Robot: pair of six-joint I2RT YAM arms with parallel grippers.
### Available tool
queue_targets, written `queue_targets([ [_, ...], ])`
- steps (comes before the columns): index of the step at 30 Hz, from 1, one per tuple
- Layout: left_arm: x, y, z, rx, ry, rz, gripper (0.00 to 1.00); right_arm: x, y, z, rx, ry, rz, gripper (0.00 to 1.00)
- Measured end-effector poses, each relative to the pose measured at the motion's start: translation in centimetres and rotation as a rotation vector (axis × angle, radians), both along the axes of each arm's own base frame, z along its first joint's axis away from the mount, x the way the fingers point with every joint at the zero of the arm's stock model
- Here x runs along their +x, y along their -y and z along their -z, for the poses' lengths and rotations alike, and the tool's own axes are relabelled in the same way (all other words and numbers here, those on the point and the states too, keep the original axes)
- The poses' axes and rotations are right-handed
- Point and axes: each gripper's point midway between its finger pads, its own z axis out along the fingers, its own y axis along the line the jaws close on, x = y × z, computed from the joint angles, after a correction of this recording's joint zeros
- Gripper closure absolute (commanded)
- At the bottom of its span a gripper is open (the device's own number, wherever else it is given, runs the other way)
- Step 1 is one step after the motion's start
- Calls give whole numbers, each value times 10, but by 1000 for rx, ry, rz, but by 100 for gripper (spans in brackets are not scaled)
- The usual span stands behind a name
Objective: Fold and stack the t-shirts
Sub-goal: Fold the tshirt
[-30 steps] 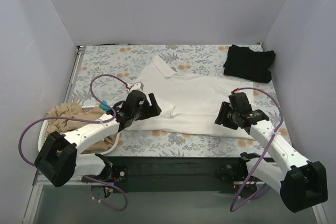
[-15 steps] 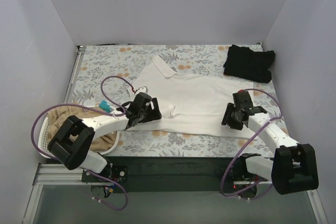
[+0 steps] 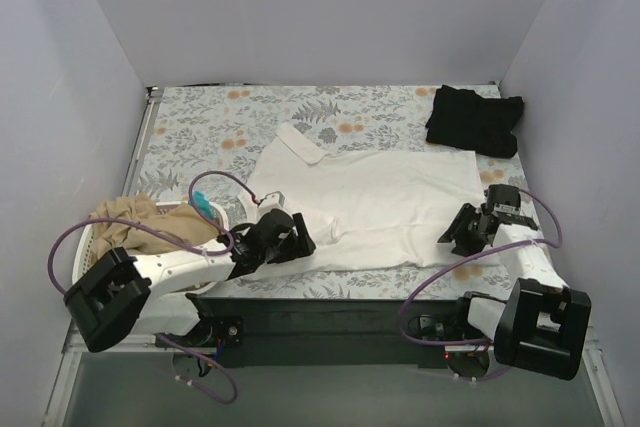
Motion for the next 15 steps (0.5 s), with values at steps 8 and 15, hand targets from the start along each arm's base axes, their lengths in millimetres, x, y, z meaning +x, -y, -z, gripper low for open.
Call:
queue_targets([
  [8, -39, -3, -1, -37, -63, -5, 28, -2, 11, -26, -7, 88, 69, 44],
  [15, -44, -6, -10, 35, -83, 9, 20, 13, 16, -60, -33, 172, 63, 45],
])
